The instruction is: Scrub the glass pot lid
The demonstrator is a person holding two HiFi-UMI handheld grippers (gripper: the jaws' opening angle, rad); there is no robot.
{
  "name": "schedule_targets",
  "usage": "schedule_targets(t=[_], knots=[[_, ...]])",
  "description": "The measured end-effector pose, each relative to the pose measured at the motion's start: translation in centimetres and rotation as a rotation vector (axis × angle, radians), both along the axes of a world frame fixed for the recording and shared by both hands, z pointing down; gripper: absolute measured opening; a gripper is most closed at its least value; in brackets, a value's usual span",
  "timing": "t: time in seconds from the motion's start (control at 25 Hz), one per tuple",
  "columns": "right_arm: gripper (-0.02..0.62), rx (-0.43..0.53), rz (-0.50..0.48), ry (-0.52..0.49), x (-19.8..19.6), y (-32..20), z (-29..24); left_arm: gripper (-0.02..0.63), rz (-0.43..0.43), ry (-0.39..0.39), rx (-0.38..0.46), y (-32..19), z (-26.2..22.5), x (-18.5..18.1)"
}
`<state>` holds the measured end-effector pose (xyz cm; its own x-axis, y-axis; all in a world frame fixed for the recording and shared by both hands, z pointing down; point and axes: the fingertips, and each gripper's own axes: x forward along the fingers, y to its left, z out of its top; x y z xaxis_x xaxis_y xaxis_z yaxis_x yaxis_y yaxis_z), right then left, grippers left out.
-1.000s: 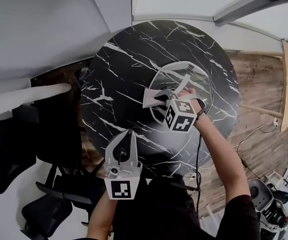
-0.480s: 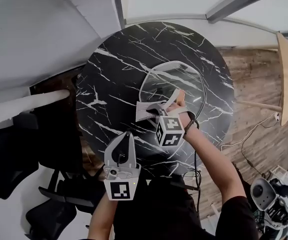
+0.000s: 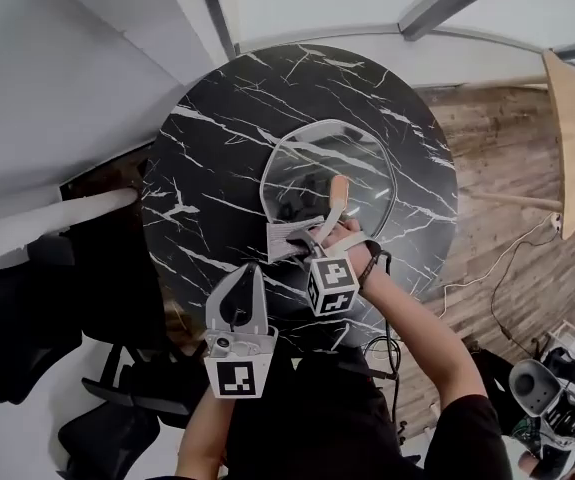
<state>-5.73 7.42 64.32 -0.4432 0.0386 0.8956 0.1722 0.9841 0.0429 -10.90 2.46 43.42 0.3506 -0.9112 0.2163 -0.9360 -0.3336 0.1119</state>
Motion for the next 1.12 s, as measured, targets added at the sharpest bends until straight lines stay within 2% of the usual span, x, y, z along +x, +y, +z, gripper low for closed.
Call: schedule_targets(t=[0.36, 0.6, 0.88, 1.12], knots=[[0.075, 0.003, -0.062, -0.053, 4.2, 3.0, 0.1, 0.003, 0.030, 0.008, 0.011, -0.2, 0.1, 3.2], [0.075, -0.046, -0.038, -0.057, 7.6, 5.1, 0.4, 0.003, 0.037, 0.010, -0.001, 0.0, 0.4, 5.1], [0.075, -0.110, 0.118, -0.085, 10.9, 6.8, 0.8, 0.003, 0.066, 0.020, -0.015, 0.3, -0.2, 7.2], [0.074, -0.274, 0.379, -0.183, 11.2, 7.1, 0.2, 0.003, 0.070, 0.025, -0.003, 0.3, -1.9, 7.6]])
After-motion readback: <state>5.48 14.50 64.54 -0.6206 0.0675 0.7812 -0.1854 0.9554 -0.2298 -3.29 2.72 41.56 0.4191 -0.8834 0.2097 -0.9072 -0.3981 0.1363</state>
